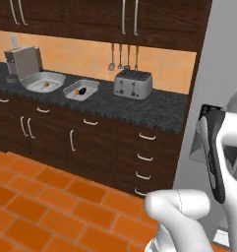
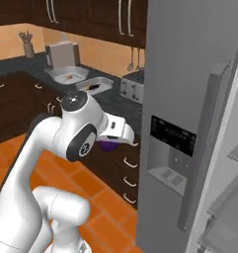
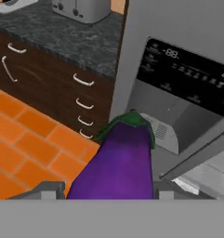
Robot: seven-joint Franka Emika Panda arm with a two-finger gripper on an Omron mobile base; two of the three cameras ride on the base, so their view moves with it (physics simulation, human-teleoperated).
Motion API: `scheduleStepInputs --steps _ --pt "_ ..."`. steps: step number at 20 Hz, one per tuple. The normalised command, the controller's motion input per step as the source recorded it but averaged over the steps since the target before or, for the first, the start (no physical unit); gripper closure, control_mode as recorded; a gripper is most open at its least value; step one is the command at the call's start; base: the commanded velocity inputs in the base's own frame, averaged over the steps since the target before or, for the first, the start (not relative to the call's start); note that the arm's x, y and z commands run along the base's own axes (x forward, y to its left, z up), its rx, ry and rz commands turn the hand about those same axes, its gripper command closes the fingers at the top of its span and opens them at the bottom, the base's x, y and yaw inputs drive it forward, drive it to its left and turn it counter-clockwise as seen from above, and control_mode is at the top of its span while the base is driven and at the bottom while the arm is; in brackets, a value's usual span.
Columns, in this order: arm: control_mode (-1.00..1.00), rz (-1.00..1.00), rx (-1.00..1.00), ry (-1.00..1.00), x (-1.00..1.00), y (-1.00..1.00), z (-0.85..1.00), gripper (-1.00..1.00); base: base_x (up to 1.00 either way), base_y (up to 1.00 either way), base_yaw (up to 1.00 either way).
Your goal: Place one eggplant and one chicken drumstick in each tupperware on the nearby counter, to pack two identical lunches.
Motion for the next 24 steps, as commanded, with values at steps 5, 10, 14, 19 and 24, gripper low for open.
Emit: scheduleStepInputs --steps 5,10,14,19,24 --pt "1.0 0.0 0.0 0.0 0.0 0.0 0.0 1.0 0.69 1.0 0.31" --pt "1.0 0.0 0.0 0.0 0.0 0.0 0.0 1.0 1.0 1.0 0.05" --pt "1.0 0.0 0.0 0.0 0.0 0.0 0.0 1.0 1.0 0.95 -0.19" --pt "1.0 0.0 0.0 0.0 0.0 0.0 0.0 1.0 1.0 1.0 -0.41" --pt "1.0 0.0 0.0 0.0 0.0 0.0 0.0 1.0 0.88 1.0 -0.45"
